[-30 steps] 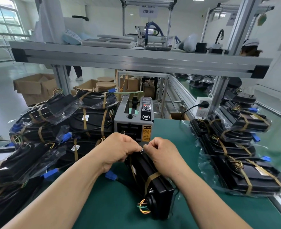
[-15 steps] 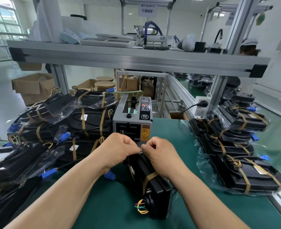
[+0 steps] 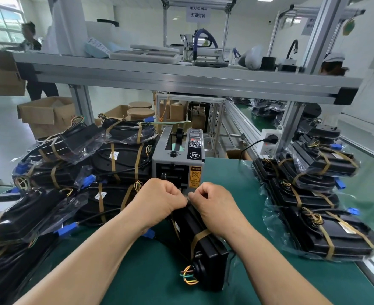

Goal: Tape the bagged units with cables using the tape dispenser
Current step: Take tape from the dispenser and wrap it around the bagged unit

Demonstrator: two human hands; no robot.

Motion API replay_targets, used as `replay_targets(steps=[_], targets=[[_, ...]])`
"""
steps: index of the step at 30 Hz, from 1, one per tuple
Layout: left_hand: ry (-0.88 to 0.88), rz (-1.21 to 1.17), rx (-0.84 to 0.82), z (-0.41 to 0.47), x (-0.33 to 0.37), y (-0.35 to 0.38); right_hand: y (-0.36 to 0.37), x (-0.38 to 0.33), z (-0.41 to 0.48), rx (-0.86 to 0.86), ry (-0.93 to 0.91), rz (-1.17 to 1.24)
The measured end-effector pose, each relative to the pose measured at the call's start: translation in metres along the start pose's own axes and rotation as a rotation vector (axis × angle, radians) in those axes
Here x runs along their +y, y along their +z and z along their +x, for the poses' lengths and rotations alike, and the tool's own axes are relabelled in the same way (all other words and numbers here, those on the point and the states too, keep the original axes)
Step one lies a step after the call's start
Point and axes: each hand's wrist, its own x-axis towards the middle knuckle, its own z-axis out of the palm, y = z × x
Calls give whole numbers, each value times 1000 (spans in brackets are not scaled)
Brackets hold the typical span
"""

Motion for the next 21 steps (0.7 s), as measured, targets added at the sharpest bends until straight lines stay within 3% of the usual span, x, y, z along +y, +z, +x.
replay_targets(steps=[8,13,21], targets=[[-29,11,93,-3,-15,4,2,1,2,8,9,-2],[-108,-222,80,-2,-14,12,-2,4,4,13,12,-5],[-189,-282,35,0,-13,9,-1,3,4,27,-2,-71]])
